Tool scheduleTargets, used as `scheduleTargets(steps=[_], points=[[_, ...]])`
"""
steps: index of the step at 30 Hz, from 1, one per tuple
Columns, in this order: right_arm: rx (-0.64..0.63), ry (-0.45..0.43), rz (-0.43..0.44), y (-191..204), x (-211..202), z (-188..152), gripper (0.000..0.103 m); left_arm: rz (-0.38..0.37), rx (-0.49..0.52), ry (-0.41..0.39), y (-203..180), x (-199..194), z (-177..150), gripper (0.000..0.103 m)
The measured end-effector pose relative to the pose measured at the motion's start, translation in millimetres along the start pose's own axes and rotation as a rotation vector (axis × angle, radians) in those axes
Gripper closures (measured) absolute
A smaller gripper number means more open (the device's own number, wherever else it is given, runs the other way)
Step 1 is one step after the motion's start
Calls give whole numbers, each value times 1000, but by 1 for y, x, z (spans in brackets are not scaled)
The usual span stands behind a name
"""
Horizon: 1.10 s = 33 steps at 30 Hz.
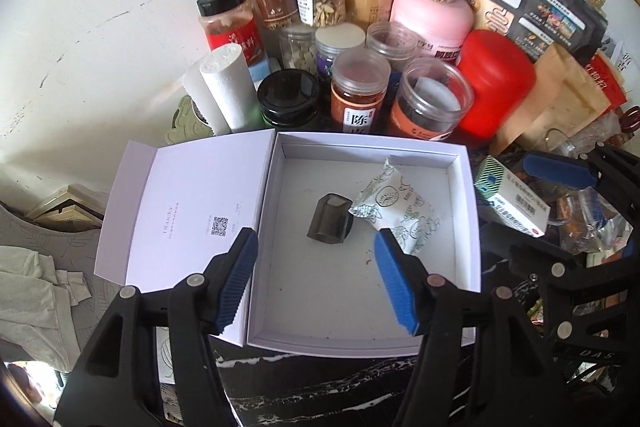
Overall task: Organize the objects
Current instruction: 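Withdraw both tools from the box back toward the remaining table items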
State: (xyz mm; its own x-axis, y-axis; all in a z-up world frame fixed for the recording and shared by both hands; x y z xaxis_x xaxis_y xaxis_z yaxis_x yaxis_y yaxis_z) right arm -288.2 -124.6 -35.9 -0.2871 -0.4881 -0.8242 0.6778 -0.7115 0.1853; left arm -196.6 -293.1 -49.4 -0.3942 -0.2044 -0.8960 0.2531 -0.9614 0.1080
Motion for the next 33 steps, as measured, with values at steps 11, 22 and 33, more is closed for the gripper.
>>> scheduleTargets(steps=[11,22,33], points=[[32,-50,-44,-3,-57,-25,31,26,30,-59,-23,-62,-17,35],[81,-80,-84,-8,-101,-72,31,12,77,-78,-60,-103,-51,33],[154,-91,-128,-15,-137,-139,31,-46,174,-70,-119,-123,-95,33]])
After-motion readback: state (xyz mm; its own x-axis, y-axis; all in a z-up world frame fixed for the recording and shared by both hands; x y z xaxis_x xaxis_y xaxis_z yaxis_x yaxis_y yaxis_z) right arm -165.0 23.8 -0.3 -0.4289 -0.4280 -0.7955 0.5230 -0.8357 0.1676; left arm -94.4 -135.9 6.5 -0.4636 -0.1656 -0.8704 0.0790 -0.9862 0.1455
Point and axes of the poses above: each gripper's, at about its wrist camera, not at the fingertips, and x roughly the way its jaws point, y to its left, z to its top, the point moved 5 cm from there along x, roughly the way its jaws point, and after that the axes turned 12 degrees about x, right-handed, at the moved point
